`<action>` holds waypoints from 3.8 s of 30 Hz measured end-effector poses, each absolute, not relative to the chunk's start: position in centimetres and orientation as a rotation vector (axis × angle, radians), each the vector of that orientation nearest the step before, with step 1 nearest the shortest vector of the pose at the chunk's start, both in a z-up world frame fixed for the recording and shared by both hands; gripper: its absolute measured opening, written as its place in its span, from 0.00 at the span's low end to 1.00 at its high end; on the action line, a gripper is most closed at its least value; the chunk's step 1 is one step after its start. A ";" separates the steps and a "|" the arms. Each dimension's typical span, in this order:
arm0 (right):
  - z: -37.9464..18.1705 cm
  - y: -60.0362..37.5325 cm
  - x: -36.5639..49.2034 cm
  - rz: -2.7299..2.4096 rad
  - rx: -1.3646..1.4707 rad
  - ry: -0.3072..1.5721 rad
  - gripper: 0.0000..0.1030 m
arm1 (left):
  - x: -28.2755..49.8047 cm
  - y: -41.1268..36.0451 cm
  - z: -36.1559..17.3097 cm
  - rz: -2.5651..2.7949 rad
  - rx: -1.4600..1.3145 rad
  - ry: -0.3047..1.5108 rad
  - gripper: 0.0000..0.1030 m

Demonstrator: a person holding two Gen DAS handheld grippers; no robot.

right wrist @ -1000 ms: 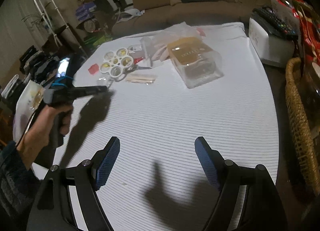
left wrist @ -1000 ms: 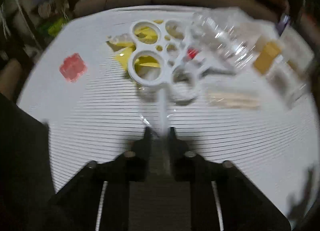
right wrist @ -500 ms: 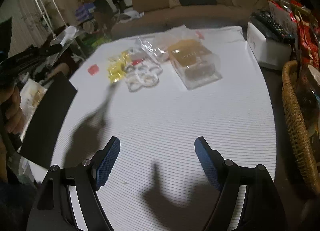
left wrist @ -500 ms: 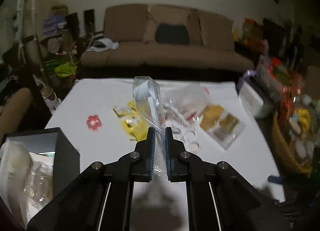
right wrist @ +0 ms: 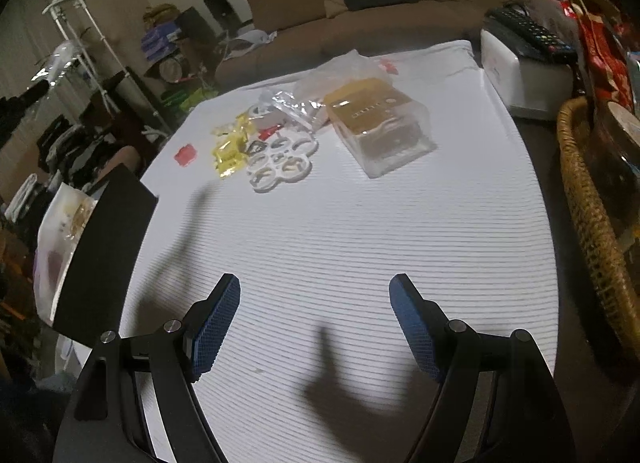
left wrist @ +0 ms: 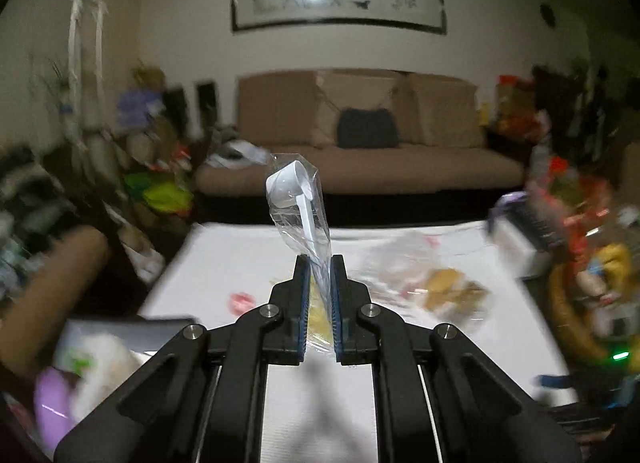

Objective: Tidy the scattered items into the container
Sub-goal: 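Grasp the yellow lemon candy packet with the right tool while the left holds the spoon bag, then carry the spoon bag with the left tool while the right carries the lemon packet to the box, then drop the spoon bag into the box with the left tool while the right drops the lemon packet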

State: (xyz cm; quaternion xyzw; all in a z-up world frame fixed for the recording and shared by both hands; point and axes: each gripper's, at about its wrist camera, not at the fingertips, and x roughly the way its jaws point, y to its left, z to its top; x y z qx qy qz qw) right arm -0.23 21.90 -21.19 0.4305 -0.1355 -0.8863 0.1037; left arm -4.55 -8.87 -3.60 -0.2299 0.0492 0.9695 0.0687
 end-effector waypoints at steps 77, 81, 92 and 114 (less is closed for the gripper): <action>2.0 10.3 3.7 -2.652 0.543 -0.168 0.27 | 4.6 -21.3 4.5 3.231 -0.726 0.061 0.09; 2.2 6.1 3.4 -2.578 0.508 -0.163 0.27 | 4.8 -25.0 3.9 3.268 -0.758 -0.002 0.09; -1.5 -7.9 -0.8 -2.344 0.594 -0.150 0.27 | 2.9 -32.5 -0.3 3.359 -0.990 -0.047 0.09; -11.3 -17.3 -3.1 -2.190 0.926 -0.138 0.28 | 0.7 -37.3 -5.9 3.189 -1.314 -0.246 0.09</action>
